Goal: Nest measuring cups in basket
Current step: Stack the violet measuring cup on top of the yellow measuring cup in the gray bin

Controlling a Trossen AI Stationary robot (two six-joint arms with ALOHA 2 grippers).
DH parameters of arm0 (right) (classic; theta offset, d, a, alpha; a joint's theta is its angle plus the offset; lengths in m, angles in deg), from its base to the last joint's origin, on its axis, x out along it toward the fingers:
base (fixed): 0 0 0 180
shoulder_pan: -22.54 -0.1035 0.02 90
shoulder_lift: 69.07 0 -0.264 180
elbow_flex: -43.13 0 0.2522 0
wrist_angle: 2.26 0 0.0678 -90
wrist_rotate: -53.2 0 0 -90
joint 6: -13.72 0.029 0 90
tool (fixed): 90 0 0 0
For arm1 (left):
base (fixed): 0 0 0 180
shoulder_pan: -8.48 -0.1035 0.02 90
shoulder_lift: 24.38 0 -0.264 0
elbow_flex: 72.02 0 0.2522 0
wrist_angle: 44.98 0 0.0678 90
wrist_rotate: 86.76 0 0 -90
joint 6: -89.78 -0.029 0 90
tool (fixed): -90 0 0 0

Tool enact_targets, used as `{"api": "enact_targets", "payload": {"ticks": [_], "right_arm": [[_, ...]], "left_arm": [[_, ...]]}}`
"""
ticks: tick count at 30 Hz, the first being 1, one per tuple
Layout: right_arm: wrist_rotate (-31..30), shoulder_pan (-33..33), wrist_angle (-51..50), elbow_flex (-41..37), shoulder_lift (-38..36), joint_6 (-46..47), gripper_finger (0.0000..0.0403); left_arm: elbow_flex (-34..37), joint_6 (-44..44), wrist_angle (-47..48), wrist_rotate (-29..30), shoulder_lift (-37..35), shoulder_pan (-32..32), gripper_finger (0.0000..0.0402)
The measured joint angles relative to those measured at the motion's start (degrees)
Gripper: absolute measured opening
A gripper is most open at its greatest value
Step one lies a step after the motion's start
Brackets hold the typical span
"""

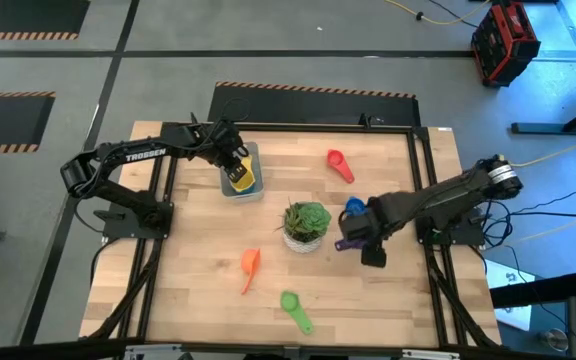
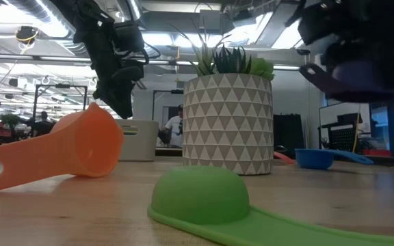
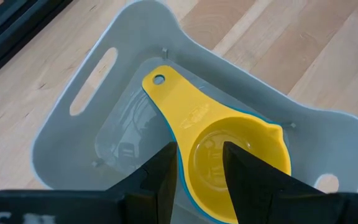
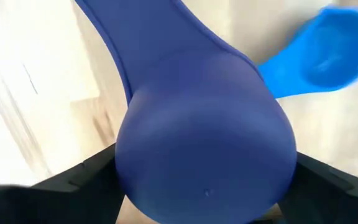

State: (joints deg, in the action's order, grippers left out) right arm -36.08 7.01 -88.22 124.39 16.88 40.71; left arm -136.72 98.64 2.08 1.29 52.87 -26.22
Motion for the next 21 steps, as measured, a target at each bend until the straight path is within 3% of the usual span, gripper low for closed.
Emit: {"api": "enact_targets", "payload": {"ticks": [11,21], "right_arm": [[-6.2,11.1,1.8,0.0,-11.9,-6.0,0.0332],[-6.6,21.3,14.9,0.0,-16.9,-20.1,0.0332]], "left_arm": [[0.0,0.0,0.0,0.0,0.0,0.0,0.0122],[0.0,-0.3,0.1,-0.6,-0.1,0.0,0.0122]]}}
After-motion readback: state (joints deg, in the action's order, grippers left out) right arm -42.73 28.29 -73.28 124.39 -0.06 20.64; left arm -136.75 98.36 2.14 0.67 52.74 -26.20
